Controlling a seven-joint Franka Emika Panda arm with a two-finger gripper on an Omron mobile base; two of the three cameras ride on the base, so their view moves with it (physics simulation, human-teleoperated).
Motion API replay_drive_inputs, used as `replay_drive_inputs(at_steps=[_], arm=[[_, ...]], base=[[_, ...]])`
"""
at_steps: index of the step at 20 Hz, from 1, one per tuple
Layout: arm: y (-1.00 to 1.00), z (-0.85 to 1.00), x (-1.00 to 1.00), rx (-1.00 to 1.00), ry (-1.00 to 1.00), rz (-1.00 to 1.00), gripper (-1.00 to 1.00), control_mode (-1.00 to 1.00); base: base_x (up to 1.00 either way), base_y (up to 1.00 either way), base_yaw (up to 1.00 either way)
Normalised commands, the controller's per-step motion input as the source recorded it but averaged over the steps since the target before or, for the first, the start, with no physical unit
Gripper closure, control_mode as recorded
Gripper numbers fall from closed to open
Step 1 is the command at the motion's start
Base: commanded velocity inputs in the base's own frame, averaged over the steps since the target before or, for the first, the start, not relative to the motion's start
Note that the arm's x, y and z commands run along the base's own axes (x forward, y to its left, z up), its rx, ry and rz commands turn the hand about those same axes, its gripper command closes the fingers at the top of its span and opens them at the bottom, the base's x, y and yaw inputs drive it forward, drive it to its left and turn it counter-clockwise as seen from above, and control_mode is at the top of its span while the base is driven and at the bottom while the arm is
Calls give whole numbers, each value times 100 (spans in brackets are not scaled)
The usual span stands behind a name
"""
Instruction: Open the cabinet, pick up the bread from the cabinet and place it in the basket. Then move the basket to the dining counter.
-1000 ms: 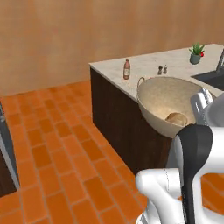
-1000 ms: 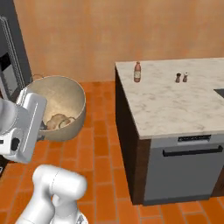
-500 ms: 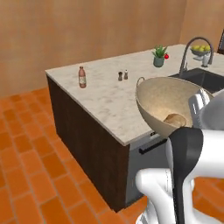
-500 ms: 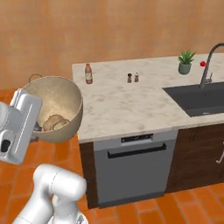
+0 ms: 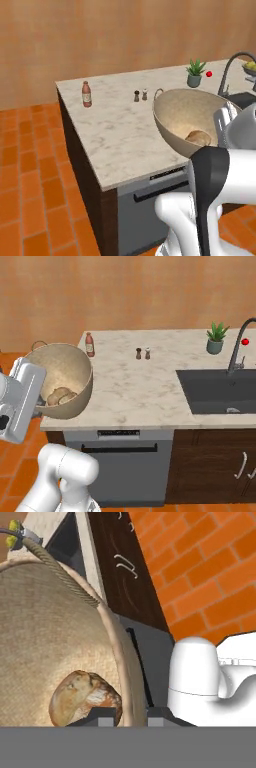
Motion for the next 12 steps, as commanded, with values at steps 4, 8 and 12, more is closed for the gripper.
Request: replay_drive_inputs(at_steps=[4,8,12], arm=[[0,0,0,0,0,0,100,100],[0,0,0,0,0,0,100,100],[0,0,0,0,0,0,100,100]], base=[[42,-77,36],[45,-29,30],[55,-3,20]])
